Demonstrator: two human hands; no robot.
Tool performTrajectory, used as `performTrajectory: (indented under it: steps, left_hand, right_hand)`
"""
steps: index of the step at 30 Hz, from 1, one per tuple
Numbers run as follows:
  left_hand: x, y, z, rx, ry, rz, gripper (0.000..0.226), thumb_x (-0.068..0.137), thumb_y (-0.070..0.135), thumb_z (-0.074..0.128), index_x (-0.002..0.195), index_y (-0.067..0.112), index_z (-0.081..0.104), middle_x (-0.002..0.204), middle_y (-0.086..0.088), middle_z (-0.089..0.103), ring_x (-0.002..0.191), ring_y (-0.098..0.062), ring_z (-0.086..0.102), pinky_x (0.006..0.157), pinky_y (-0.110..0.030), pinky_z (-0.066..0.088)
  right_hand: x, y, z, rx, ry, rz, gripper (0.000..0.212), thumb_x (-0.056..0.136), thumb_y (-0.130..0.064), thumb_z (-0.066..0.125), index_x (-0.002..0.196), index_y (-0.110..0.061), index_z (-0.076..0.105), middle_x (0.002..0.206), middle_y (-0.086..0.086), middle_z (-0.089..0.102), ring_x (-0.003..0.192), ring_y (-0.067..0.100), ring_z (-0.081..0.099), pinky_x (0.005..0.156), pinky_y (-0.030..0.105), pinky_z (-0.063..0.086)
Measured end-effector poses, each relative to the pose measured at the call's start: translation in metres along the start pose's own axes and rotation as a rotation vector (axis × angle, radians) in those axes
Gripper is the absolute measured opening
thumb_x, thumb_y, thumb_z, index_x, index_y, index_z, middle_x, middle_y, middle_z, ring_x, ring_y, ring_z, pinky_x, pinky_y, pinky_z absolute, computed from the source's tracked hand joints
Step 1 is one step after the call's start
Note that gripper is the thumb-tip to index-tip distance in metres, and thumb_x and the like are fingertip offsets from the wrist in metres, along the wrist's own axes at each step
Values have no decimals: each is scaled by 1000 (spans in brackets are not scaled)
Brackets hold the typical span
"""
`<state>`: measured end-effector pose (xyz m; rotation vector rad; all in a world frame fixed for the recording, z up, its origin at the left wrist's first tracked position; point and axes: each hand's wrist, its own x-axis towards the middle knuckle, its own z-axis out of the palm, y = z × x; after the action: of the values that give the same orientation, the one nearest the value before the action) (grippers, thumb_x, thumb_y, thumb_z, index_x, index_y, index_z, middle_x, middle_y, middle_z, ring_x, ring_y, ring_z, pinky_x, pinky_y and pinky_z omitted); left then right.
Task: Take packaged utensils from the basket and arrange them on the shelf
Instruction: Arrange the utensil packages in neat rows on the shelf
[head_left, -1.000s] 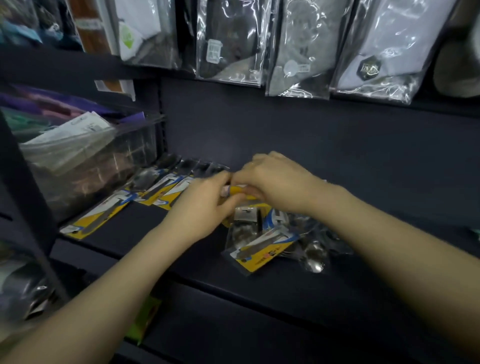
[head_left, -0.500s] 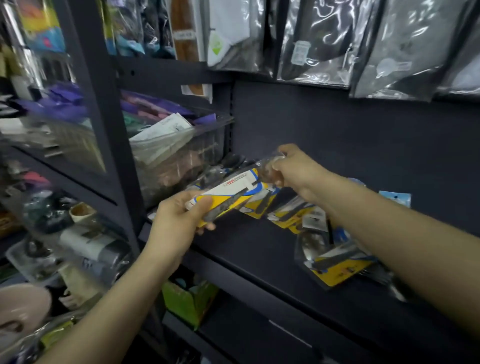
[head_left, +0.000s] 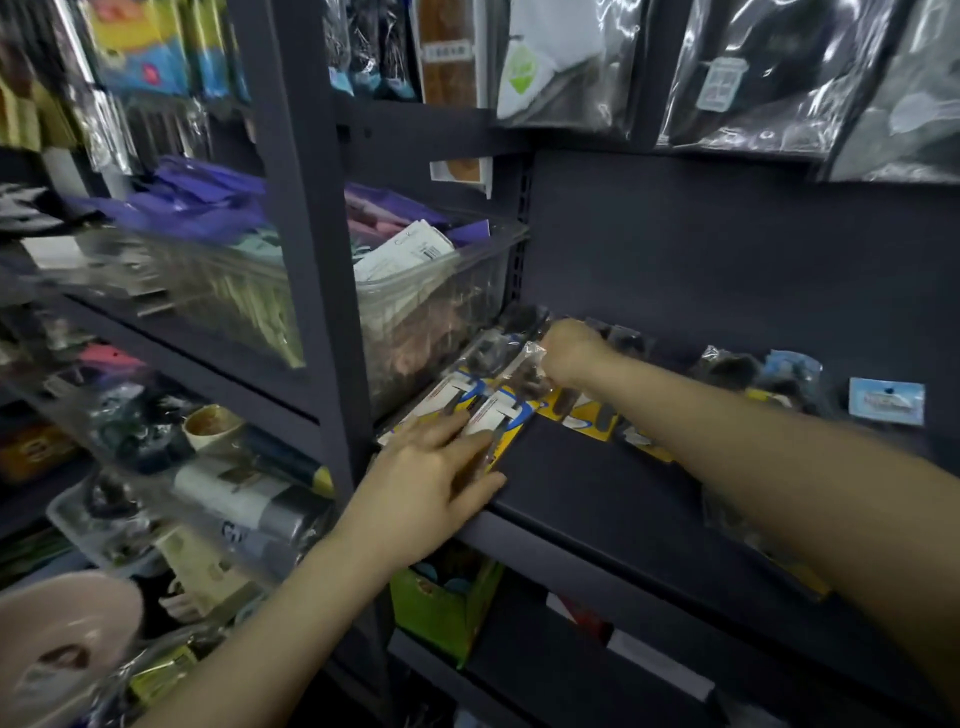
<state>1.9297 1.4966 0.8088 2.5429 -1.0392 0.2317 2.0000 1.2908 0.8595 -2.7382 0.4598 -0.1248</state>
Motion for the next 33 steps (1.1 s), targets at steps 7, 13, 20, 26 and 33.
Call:
performTrajectory:
  steps: [7,13,20,26,33]
  left_hand:
    - [11,2,-3,91,54,-49,51,72,53,40,87,16,72,100,-8,71,90,-27,68,75,-37,56]
    - [29,13,5,108,134,-224,32,81,36,52,88,6,63,100,-12,66,98,-34,54,77,-37,45]
    - [38,18,5,187,116,-293,35,84,37,54,98,6,58,109,-14,62,105,-33,51,76,-38,46]
    - [51,57,6,-12,156,31,36,83,38,52,106,11,60,113,-9,61,106,-32,54,87,-44,48]
    - [70,97,2,-161,167,151,40,78,40,37,91,15,65,96,-2,64,87,-24,61,74,-39,51]
  right_hand:
    - [-16,15,-27,-160,-65,-162,33,90,-24,53,106,4,62,123,28,52,117,41,44,98,43,40]
    - [-49,43,-50,-109,-99,-297,27,91,-27,55,112,-12,62,122,6,54,114,20,51,87,25,38]
    - [-82,94,-72,-108,27,-241,22,91,-19,56,110,-11,64,111,2,60,110,19,56,88,26,40]
    - [-69,159,-73,-198,71,-27,35,91,-23,52,120,-4,56,124,16,57,117,35,52,92,34,41]
    - [-27,179,-68,288,151,228,19,87,-21,58,96,-4,58,102,16,56,98,29,56,78,29,40]
